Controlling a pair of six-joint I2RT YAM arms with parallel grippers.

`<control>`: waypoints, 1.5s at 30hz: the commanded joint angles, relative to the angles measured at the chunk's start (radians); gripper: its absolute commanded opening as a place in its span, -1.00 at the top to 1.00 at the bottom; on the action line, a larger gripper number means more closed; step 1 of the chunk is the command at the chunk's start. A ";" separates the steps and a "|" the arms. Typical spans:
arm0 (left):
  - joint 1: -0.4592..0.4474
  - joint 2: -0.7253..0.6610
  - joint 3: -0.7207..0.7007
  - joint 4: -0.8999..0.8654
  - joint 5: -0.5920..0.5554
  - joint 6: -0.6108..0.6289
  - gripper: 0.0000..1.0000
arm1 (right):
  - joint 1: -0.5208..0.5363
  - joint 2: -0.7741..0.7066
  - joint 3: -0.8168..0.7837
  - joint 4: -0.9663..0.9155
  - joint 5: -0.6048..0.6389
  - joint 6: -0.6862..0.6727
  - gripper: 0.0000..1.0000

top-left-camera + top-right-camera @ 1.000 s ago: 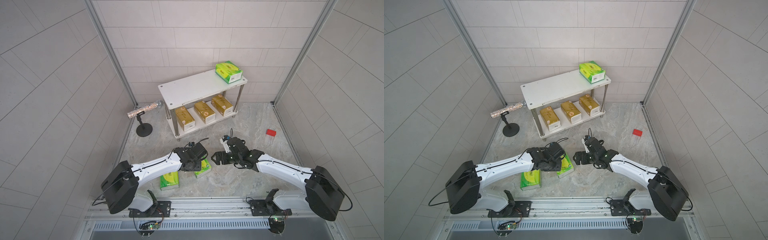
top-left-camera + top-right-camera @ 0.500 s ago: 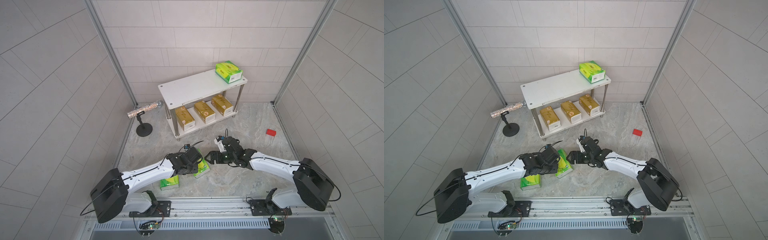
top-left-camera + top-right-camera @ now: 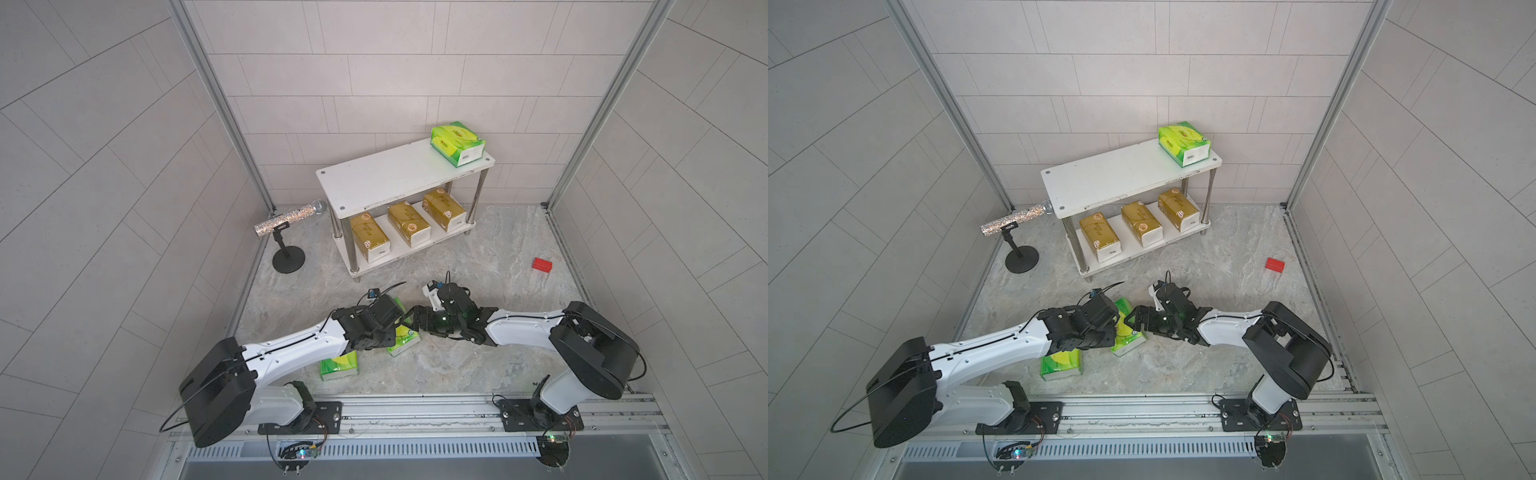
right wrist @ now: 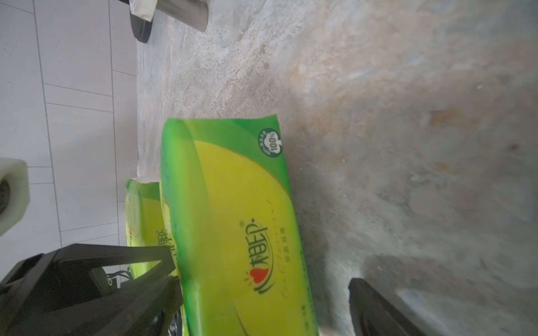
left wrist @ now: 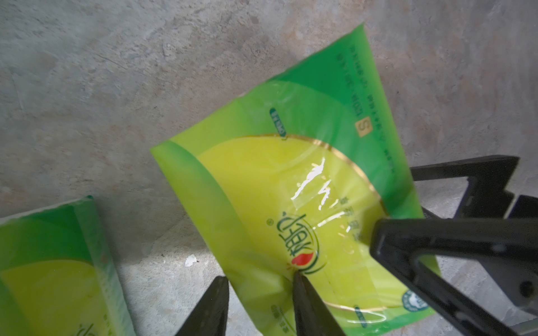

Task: Place the tissue boxes on the shelf by color
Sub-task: Pick up the box of tissues from the center of the board.

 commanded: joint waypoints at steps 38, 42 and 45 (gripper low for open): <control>0.088 -0.137 0.367 -0.518 -0.316 0.170 -0.52 | -0.237 -0.419 0.163 -0.516 -0.066 -0.200 -0.33; 0.108 -0.130 0.344 -0.498 -0.294 0.204 -0.52 | -0.310 -0.507 0.259 -0.675 -0.041 -0.273 -0.33; 0.108 -0.111 0.334 -0.488 -0.285 0.211 -0.52 | -0.328 -0.532 0.354 -0.777 -0.015 -0.337 -0.33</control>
